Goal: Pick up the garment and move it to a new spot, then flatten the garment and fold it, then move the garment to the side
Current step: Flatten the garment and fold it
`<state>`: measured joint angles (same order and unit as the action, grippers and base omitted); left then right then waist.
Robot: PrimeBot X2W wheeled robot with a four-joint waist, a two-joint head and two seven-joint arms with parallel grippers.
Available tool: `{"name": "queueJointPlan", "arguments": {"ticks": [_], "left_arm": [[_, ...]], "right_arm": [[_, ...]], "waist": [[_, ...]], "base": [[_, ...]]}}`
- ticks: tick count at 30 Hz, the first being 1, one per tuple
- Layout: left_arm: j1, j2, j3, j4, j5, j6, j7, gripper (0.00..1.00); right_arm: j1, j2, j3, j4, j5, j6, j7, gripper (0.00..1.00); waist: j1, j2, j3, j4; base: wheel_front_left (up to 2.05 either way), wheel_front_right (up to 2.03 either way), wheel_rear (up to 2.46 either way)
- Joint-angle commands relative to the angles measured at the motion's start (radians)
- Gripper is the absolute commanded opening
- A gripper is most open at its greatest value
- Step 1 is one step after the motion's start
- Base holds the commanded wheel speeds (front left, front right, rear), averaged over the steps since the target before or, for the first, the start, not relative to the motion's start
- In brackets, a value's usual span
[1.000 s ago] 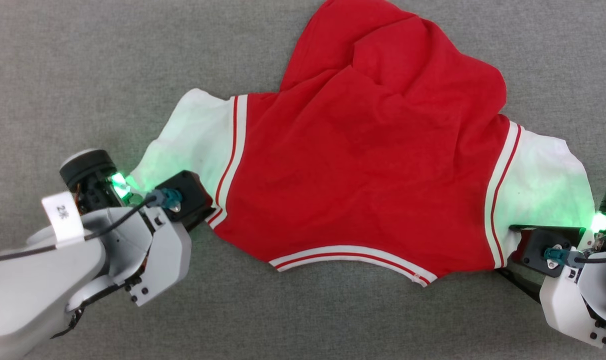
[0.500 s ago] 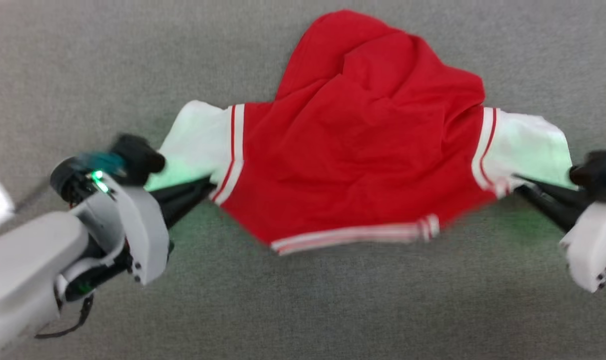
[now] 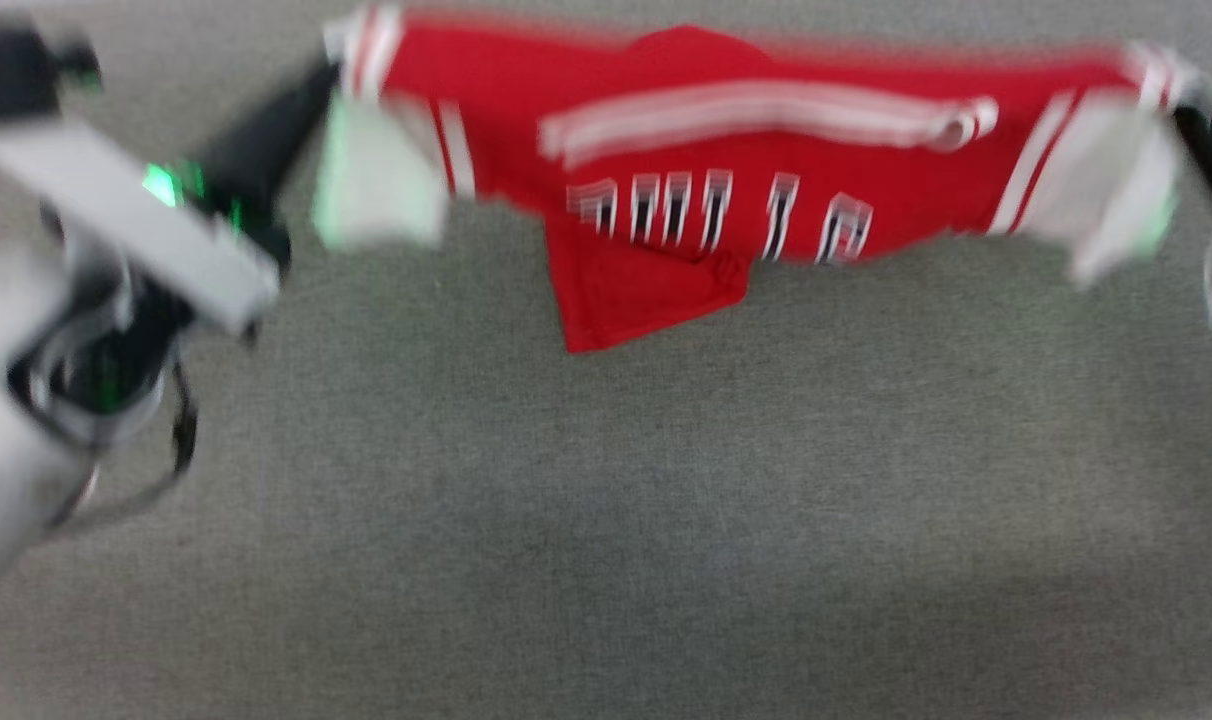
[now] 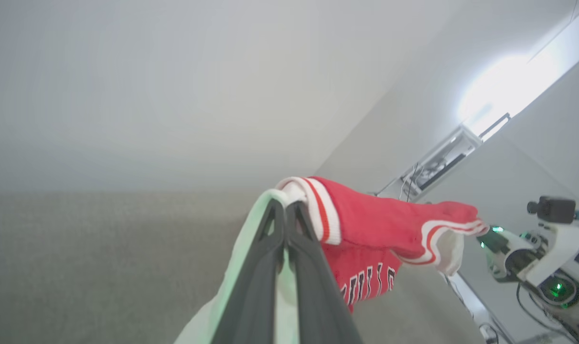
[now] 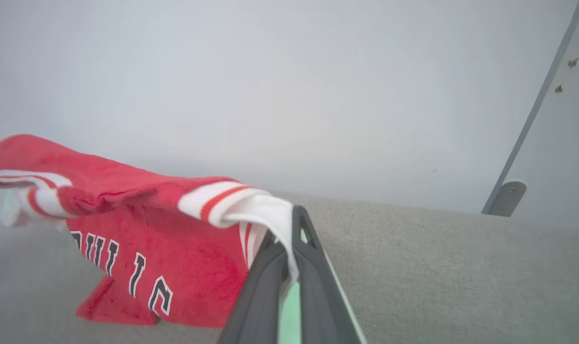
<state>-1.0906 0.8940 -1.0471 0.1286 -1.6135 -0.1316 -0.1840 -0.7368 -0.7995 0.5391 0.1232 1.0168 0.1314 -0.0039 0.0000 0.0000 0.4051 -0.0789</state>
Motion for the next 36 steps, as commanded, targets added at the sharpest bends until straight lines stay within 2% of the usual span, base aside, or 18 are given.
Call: {"name": "queueJointPlan", "arguments": {"ticks": [1,4,8,13,19,23,28,32,36], "left_arm": [[-0.048,-0.04,0.03,0.05,-0.024,0.002,0.003,0.0],[-0.155,-0.115,0.082,0.194,-0.051,0.002,0.018,0.0],[-0.341,-0.205,0.124,0.405,-0.016,0.002,0.017,0.0],[-0.59,-0.29,0.204,0.613,0.024,0.003,-0.042,0.0],[-0.79,-0.343,0.263,0.698,0.088,0.003,-0.077,0.0],[-0.779,-0.352,0.283,0.652,0.067,0.003,-0.077,0.0],[-0.622,-0.317,0.265,0.526,0.035,0.002,-0.049,0.0],[-0.402,-0.248,0.209,0.35,0.036,0.002,-0.045,0.0],[-0.186,-0.187,0.198,0.162,0.02,0.002,-0.065,0.0]], "right_arm": [[-0.055,0.064,-0.034,0.041,0.032,-0.001,0.004,0.0],[-0.194,0.179,-0.104,0.174,0.06,-0.001,0.007,0.0],[-0.41,0.3,-0.181,0.349,0.065,-0.001,-0.015,0.0],[-0.675,0.366,-0.251,0.504,0.02,-0.002,-0.113,0.0],[-0.892,0.383,-0.259,0.602,-0.051,-0.002,-0.203,0.0],[-0.926,0.384,-0.243,0.617,-0.057,-0.002,-0.227,0.0],[-0.823,0.356,-0.156,0.559,-0.044,-0.001,-0.212,0.0],[-0.656,0.308,-0.088,0.454,0.005,-0.001,-0.2,0.0],[-0.455,0.237,-0.039,0.322,0.066,-0.001,-0.172,0.0]], "waist": [[0.0,0.0,0.035,0.004],[0.0,0.0,0.073,-0.001],[0.0,0.0,0.128,-0.011],[0.0,0.0,0.169,-0.022],[0.0,0.0,0.169,-0.027],[0.0,0.0,0.153,-0.02],[0.0,0.0,0.14,-0.016],[0.0,0.0,0.127,-0.014],[0.0,0.0,0.108,-0.01]], "base": [[0.0,0.0,0.0],[0.0,0.0,0.0],[0.0,0.0,0.0],[0.0,0.0,0.0],[0.0,0.0,0.0],[0.0,0.0,0.0],[0.0,0.0,0.0],[0.0,0.0,0.0],[0.0,0.0,0.0]]}}
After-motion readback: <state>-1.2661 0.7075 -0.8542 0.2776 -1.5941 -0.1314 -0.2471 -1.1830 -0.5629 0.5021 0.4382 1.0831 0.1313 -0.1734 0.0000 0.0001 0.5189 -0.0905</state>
